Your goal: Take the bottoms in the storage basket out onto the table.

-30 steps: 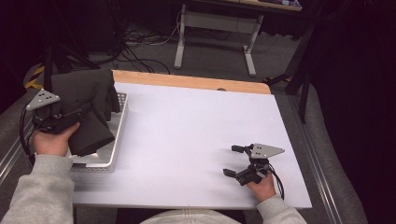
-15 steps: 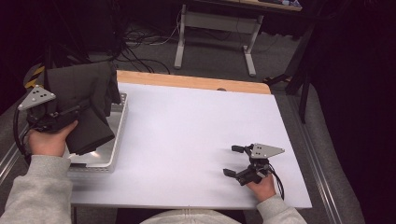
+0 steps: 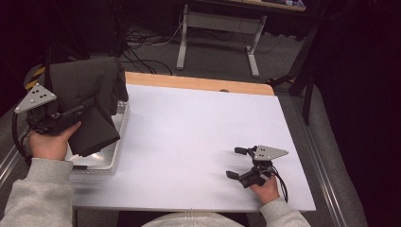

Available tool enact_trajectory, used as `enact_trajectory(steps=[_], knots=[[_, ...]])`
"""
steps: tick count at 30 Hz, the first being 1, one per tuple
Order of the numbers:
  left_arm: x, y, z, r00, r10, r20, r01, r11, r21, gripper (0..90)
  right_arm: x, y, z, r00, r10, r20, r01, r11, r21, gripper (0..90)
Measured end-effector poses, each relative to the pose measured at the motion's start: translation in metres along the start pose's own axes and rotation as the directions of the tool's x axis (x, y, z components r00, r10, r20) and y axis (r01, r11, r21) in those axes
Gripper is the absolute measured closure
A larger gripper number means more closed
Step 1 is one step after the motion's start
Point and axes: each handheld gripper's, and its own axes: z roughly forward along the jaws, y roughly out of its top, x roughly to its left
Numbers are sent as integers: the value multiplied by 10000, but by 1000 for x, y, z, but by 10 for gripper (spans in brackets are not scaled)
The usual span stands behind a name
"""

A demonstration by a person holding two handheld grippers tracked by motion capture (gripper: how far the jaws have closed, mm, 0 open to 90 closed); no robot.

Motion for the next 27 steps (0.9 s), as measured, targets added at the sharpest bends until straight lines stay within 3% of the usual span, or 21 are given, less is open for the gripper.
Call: enact_trajectory(steps=[11,27], knots=[[-18,9,-1,9979,354,542,-335,9988,-343,628,0,0,0,10000,-10,-4,10,10000,-7,5],[-46,20,11,9891,728,1277,-664,9963,-544,627,0,0,0,10000,-35,-31,35,10000,-20,5]])
